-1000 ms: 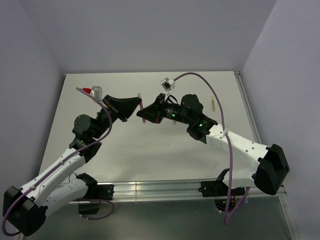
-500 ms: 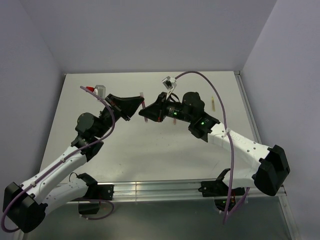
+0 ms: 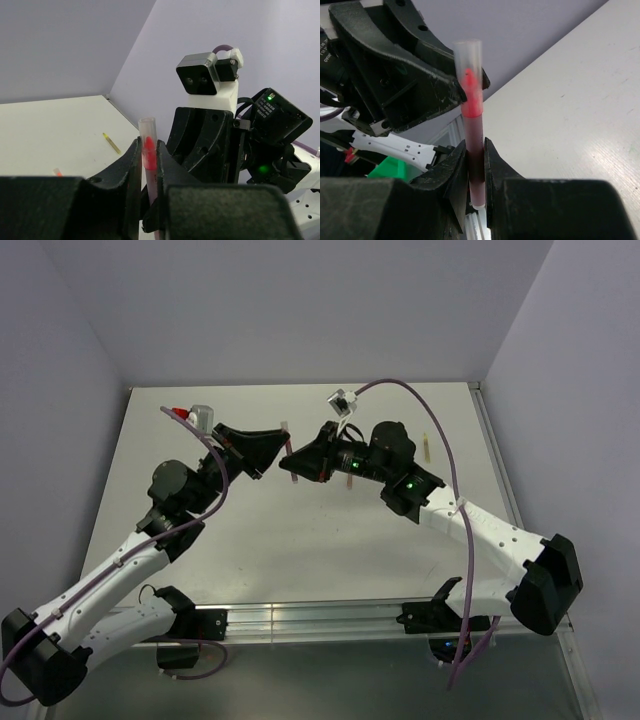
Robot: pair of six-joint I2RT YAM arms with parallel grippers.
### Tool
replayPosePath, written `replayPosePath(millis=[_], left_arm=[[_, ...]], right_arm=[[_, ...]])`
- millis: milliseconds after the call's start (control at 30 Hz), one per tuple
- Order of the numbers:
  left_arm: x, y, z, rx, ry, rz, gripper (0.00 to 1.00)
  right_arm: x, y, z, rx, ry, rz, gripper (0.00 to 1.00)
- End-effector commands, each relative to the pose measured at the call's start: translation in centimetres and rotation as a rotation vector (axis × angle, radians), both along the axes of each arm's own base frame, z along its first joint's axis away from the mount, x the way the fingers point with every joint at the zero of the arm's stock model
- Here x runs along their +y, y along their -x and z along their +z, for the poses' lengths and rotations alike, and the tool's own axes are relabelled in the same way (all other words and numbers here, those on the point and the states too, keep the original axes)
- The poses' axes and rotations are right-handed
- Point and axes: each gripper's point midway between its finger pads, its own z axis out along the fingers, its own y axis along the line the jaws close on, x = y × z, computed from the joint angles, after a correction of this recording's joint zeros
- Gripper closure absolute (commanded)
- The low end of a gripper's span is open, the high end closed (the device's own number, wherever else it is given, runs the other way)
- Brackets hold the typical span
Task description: Insert the pens into the pen caps
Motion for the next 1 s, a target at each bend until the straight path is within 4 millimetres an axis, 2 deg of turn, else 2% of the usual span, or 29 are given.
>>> replayPosePath(millis=[0,167,233,300,433,500,700,733,800,900,967], left_arm=[[-1.6,4.1,1.5,-0.044,-0.053,-0.166,0.77],[-1.8,3.9,2.6,-0.056,-0.066,-0.165,0.60],[-1.7,3.8,3.0,-0.057,-0.063,-0.159,0.58],[-1.4,3.9,3.4,-0.066,-0.056,-0.146,0.52],[-0.6,3.0,4.0,-0.054,-0.069,-0.095,0.50],[-0.2,1.7,3.1,-0.006,-0.103,-0.056,0.50],[1.9,-0.1,3.8,0.001,-0.107,-0.025,0.46],[1.7,0.2,3.7,-0.001,-0.121,-0.061,0.46],[1.7,-0.5,3.6,0.010,-0.140,-0.076,0.47],[1.0,0.0,2.9,0.008,-0.148,-0.164,0.47],[0.7,0.7,3.2,-0.010,-0.132,-0.218,0.46]], right_arm=[[-2.7,-3.3,6.2,-0.096,-0.159,-0.206,1.00],[-2.5,-2.3,5.3,-0.077,-0.128,-0.171,1.00],[-2.4,-1.9,4.9,-0.071,-0.120,-0.162,1.00],[-2.3,-1.5,4.4,-0.058,-0.110,-0.139,1.00],[-2.0,-0.8,3.5,-0.052,-0.086,-0.119,1.00],[-2.1,-0.3,3.5,-0.055,-0.080,-0.117,1.00],[-1.8,1.0,2.4,-0.057,-0.044,-0.087,1.00],[-1.6,1.2,2.3,-0.065,-0.036,-0.083,1.00],[-1.1,2.0,2.2,-0.068,-0.034,-0.064,1.00],[-0.5,2.4,2.0,-0.065,-0.024,-0.047,1.00],[-0.2,2.4,1.8,-0.062,-0.020,-0.041,1.00]])
